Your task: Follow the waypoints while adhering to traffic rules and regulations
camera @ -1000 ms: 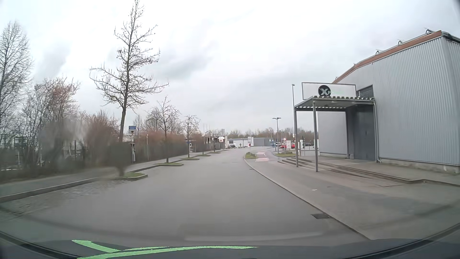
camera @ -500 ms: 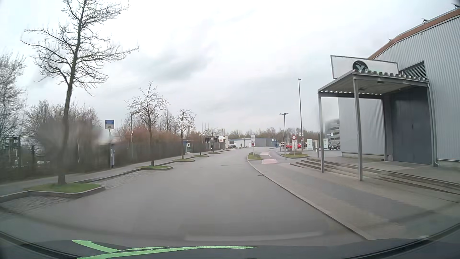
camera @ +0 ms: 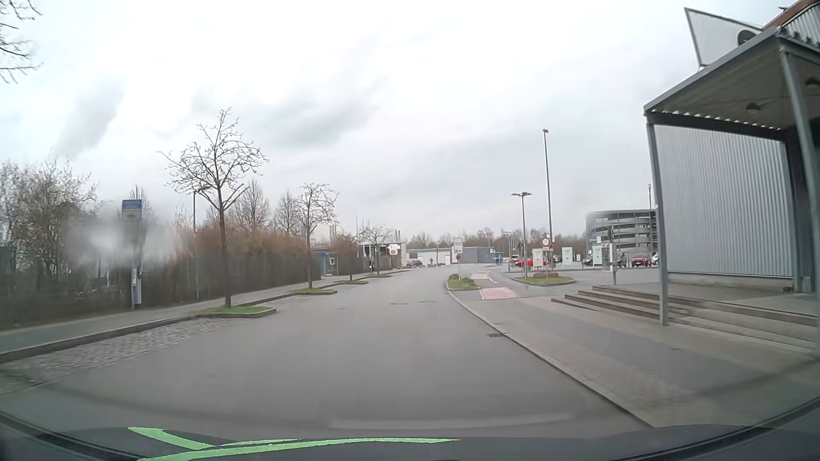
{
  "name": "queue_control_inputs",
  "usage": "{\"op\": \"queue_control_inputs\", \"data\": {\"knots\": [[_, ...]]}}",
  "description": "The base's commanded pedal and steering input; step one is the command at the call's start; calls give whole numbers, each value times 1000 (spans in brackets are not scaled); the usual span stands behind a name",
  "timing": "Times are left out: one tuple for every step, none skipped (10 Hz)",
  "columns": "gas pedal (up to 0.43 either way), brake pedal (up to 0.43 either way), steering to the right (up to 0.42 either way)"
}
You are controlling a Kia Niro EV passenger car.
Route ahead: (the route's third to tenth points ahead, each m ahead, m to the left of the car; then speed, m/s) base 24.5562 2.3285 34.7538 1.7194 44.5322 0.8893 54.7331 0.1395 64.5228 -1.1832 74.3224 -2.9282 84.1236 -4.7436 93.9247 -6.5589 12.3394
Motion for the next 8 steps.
{"op": "queue_control_inputs", "data": {"knots": [[0, 0, 0], [0, 0, 0], [0, 0, 1], [0, 0, 1], [0, 0, 1], [0, 0, 1], [0, 0, 1], [0, 0, 1]]}}
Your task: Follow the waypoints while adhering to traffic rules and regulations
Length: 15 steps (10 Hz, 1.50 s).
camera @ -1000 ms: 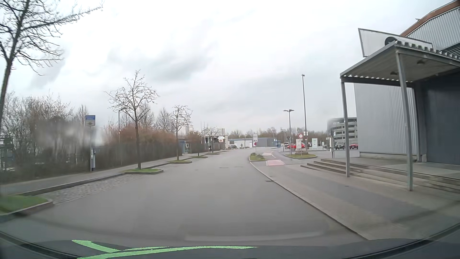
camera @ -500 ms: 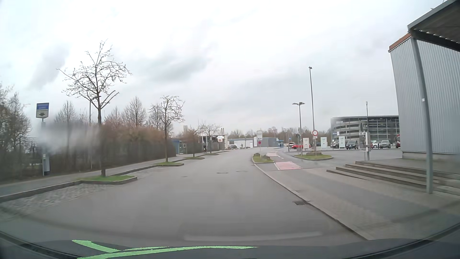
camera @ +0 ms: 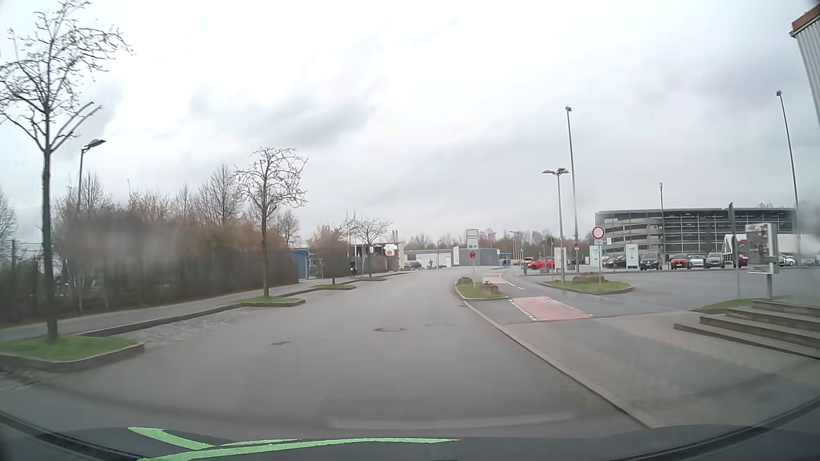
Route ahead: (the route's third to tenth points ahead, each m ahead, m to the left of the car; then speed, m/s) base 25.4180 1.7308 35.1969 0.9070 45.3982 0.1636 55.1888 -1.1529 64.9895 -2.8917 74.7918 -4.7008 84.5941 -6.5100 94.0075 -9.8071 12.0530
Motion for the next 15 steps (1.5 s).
{"op": "queue_control_inputs", "data": {"knots": [[0, 0, 1], [0, 0, 1], [0, 0, 1], [0, 0, 1], [0, 0, 3], [0, 0, 5], [0, 0, 6], [0, 0, 8], [0, 0, 10], [0, 0, 13], [0, 0, 13], [0, 0, 14], [0, 0, 15], [0, 0, 15], [0, 0, 15]]}}
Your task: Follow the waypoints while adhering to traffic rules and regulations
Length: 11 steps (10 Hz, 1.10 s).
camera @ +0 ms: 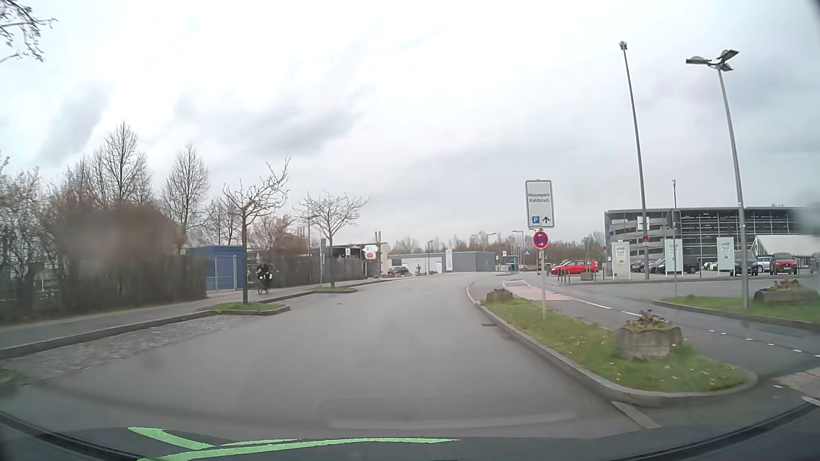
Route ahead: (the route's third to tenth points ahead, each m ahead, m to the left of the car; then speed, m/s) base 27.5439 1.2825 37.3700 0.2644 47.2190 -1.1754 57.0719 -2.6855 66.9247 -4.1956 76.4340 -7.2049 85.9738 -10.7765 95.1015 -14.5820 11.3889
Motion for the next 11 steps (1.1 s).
{"op": "queue_control_inputs", "data": {"knots": [[0, 0, 15], [0, 0, 15], [0, 0, 15], [0, 0, 15], [0, 0, 15], [0, 0, 15], [0, 0, 17], [0, 0, 18], [0, 0, 18], [0, 0, 19], [0, 0, 18]]}}
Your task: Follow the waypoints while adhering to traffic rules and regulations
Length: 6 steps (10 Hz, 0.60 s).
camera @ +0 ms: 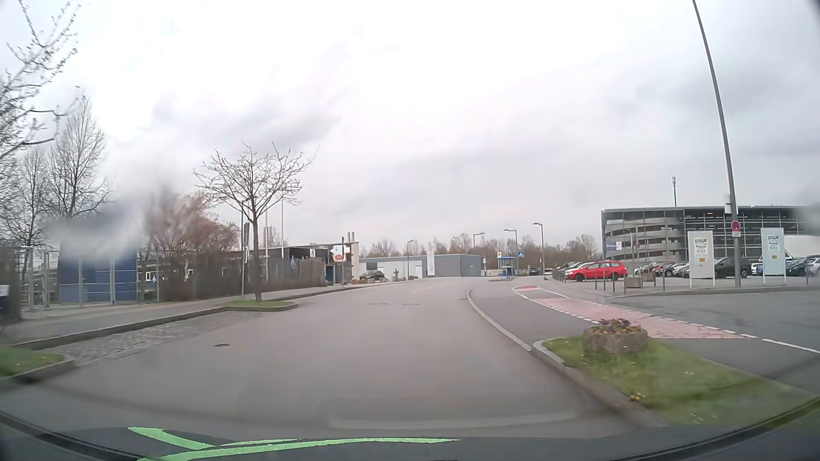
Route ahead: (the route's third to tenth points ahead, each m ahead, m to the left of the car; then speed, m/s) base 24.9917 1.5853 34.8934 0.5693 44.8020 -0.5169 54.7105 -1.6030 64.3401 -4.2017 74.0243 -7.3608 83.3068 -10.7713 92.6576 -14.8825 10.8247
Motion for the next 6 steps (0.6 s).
{"op": "queue_control_inputs", "data": {"knots": [[0, 0, 19], [0, 0, 18], [0, 0, 18], [0, 0, 18], [0, 0, 18], [0, 0, 18]]}}
